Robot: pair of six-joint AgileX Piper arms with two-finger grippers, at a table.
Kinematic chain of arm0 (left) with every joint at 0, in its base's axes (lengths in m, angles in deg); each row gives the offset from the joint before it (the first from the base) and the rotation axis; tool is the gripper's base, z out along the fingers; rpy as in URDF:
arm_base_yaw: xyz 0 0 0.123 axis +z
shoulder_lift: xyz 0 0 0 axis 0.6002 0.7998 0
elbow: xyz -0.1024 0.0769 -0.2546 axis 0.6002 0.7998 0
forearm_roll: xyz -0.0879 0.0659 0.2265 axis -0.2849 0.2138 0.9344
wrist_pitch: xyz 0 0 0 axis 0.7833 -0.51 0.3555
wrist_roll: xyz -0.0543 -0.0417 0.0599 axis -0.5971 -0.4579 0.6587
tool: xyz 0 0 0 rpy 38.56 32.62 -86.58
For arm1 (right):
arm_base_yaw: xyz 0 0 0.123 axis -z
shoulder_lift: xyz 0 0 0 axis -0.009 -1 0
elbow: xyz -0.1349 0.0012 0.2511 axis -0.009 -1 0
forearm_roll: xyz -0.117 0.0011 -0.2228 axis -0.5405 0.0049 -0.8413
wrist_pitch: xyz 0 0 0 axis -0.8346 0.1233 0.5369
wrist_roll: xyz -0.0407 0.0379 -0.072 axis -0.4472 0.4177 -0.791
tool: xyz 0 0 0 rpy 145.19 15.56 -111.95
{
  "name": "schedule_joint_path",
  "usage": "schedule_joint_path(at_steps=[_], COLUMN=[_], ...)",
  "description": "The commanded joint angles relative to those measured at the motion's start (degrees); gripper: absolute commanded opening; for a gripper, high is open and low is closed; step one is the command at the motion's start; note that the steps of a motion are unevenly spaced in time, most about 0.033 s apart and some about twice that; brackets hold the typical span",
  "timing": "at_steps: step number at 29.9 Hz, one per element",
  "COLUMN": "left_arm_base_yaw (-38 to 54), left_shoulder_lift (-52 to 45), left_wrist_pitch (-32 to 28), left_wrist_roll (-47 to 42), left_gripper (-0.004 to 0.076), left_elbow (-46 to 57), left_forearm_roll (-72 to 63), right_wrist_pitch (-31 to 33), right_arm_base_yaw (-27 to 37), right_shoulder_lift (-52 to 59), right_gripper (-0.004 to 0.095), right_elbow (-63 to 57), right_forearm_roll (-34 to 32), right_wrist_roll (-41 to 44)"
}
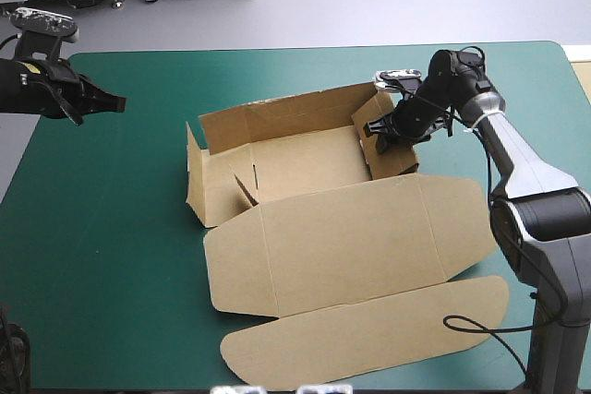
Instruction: Fold the box
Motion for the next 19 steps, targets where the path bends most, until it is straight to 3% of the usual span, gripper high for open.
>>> schedule_joint_path(at_steps=[1,3,4,9,19], left_arm_base_yaw=[0.0,0.0,0.0,0.0,0.0], left_shoulder_lift=[-2.0,-2.0,-2.0,-2.0,-2.0], left_wrist_pitch=[-0.7,-0.7,-0.7,-1.0,-5.6], left_wrist_roll=[-1.0,-1.0,-1.2,-1.3,-7.7], left_gripper=[-0.0009,-0.0009,-0.0009,-0.0009,-0.0009], left_elbow=[-1.5,-1.5,-1.5,-1.5,2.4], left_forearm_roll=[-0.4,-0.4,-0.4,-0.1,12.6], right_wrist_pitch=[0.8,0.8,0.8,0.8,0.9], right_arm_base_yaw=[-0.1,-0.1,0.1,2.3,15.8], right_shoulder_lift=[3.2,3.2,3.4,6.6,20.7], right_gripper=[0.0131,-0.0005,-0.0015,-0.0017,-0.0019], right_elbow=[1.4,1.4,1.4,1.5,1.5], right_forearm_roll=[1.0,2.2,3.3,11.3,16.3], right_wrist_roll=[-2.4,-3.3,-4.0,-7.6,-11.1])
